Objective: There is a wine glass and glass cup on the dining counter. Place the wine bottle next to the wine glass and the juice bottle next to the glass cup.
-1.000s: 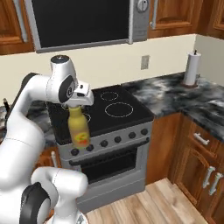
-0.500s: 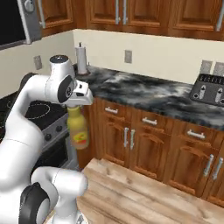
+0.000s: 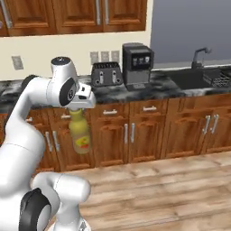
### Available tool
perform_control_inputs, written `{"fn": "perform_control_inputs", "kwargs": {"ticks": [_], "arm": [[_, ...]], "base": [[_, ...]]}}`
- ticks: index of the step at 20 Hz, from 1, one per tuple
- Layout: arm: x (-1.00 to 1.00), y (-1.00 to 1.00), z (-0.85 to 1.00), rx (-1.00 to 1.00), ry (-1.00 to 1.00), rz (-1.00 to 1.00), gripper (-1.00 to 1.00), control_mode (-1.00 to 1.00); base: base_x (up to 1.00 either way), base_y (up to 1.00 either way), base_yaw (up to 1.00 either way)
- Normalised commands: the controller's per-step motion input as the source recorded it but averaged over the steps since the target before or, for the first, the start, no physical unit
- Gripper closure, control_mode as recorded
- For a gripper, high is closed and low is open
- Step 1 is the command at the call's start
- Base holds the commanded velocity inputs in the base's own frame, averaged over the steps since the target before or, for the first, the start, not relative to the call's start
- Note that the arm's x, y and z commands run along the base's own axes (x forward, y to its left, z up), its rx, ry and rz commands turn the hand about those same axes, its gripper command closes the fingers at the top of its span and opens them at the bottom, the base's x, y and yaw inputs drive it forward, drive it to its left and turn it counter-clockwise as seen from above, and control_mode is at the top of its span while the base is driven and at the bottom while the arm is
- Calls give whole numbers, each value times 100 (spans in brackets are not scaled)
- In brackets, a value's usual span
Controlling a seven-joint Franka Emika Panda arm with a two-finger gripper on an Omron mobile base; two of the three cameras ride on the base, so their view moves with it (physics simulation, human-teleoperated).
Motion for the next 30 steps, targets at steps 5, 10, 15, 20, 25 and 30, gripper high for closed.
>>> {"fn": "perform_control_inputs", "kwargs": {"ticks": [5, 10, 15, 20, 25, 30], "arm": [[0, 0, 0, 0, 0, 0, 100, 100], [0, 0, 0, 0, 0, 0, 100, 100], [0, 0, 0, 0, 0, 0, 100, 100], [0, 0, 0, 0, 0, 0, 100, 100], [0, 0, 0, 0, 0, 0, 100, 100], [0, 0, 0, 0, 0, 0, 100, 100]], "base": [[0, 0, -100], [0, 0, -100], [0, 0, -100], [3, 0, -95], [6, 0, -26], [21, -4, -3]]}}
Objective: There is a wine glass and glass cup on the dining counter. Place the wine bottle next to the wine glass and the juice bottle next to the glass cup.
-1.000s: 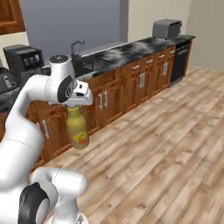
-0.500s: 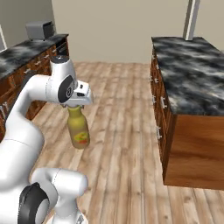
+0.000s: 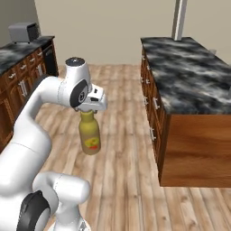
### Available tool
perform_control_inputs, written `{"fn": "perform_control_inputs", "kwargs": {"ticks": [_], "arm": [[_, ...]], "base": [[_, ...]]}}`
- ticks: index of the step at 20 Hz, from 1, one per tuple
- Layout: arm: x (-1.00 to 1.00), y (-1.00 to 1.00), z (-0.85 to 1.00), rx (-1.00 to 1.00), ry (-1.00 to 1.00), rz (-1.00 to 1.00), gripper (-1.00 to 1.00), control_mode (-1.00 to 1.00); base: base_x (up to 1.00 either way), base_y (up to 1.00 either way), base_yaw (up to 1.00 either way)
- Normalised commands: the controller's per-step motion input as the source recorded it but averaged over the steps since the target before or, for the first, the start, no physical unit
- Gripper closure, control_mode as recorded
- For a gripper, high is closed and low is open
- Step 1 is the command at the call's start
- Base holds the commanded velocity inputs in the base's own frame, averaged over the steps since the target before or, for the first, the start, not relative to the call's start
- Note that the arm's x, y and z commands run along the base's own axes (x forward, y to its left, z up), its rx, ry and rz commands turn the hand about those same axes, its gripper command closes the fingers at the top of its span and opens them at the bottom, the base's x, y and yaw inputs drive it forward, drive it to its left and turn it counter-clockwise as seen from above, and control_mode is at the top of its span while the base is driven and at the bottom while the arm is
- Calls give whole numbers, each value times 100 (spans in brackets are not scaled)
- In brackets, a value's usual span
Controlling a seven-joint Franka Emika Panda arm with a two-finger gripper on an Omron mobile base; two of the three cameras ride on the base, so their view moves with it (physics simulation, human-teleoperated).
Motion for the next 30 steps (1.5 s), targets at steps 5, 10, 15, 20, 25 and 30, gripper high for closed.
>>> {"fn": "perform_control_inputs", "kwargs": {"ticks": [5, 10, 15, 20, 25, 30], "arm": [[0, 0, 0, 0, 0, 0, 100, 100], [0, 0, 0, 0, 0, 0, 100, 100], [0, 0, 0, 0, 0, 0, 100, 100], [0, 0, 0, 0, 0, 0, 100, 100], [0, 0, 0, 0, 0, 0, 100, 100], [0, 0, 0, 0, 0, 0, 100, 100]], "base": [[51, -30, -2], [18, -63, -8], [7, -72, -7], [8, -76, 0], [10, -74, 0], [12, -73, 0]]}}
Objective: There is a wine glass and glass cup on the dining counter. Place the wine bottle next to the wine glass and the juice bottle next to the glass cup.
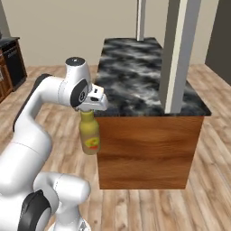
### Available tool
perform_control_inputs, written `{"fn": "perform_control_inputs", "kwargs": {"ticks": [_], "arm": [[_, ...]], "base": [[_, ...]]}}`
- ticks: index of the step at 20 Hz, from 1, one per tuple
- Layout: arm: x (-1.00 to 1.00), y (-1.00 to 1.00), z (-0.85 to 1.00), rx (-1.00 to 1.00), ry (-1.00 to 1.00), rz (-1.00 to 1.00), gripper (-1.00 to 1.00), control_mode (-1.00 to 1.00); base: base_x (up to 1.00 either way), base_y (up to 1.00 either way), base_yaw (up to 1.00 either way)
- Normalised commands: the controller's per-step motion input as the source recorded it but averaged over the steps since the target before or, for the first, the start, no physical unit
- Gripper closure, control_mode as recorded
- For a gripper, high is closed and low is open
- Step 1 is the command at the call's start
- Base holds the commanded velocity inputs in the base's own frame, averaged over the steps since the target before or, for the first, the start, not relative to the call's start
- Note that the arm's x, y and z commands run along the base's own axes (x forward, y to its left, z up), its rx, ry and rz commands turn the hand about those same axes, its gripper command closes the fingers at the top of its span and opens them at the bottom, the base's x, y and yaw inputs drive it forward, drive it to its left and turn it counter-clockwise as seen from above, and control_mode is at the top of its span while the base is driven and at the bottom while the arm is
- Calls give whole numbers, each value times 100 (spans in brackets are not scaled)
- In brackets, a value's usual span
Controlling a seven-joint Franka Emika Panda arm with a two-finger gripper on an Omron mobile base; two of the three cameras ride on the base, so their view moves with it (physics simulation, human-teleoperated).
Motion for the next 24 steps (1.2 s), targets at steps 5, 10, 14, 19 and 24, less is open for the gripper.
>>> {"fn": "perform_control_inputs", "kwargs": {"ticks": [5, 10, 14, 19, 24], "arm": [[0, 0, 0, 0, 0, 0, 100, 100], [0, 0, 0, 0, 0, 0, 100, 100], [0, 0, 0, 0, 0, 0, 100, 100], [0, 0, 0, 0, 0, 0, 100, 100], [0, 0, 0, 0, 0, 0, 100, 100]], "base": [[12, -71, 0], [12, -69, 1], [13, -69, 0], [13, -68, 0], [13, -68, 1]]}}
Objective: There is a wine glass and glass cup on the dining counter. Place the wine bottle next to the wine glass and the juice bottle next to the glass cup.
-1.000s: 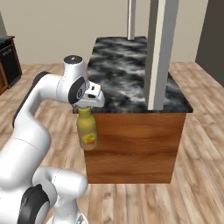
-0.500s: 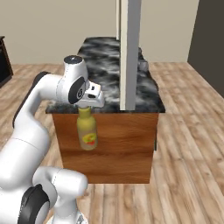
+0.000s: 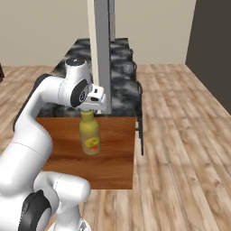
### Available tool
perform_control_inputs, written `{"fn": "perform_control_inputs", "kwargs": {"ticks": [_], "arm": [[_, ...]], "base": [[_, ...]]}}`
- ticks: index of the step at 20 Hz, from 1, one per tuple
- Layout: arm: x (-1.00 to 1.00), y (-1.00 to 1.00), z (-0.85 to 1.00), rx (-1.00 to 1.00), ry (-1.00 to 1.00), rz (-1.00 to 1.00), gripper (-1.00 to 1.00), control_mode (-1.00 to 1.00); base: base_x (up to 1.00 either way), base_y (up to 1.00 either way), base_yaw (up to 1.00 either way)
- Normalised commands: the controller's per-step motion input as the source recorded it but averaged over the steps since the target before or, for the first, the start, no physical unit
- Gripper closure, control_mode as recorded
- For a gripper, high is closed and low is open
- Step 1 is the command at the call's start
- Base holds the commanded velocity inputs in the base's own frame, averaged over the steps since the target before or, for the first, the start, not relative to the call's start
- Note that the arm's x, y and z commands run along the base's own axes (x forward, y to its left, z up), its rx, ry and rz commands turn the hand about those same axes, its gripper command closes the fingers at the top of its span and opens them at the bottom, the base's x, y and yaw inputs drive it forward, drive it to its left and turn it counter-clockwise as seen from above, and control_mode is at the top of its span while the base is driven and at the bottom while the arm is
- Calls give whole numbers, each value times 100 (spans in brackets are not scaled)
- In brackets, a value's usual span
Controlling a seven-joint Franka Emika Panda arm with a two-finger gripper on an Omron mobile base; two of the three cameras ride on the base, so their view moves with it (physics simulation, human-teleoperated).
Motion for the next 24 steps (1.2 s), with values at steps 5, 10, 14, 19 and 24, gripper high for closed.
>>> {"fn": "perform_control_inputs", "kwargs": {"ticks": [5, 10, 14, 19, 24], "arm": [[0, 0, 0, 0, 0, 0, 100, 100], [0, 0, 0, 0, 0, 0, 100, 100], [0, 0, 0, 0, 0, 0, 100, 100], [0, 0, 0, 0, 0, 0, 100, 100], [0, 0, 0, 0, 0, 0, 100, 100]], "base": [[16, -68, 1], [25, -63, 5], [37, -58, 6], [60, -52, 1], [72, -45, 0]]}}
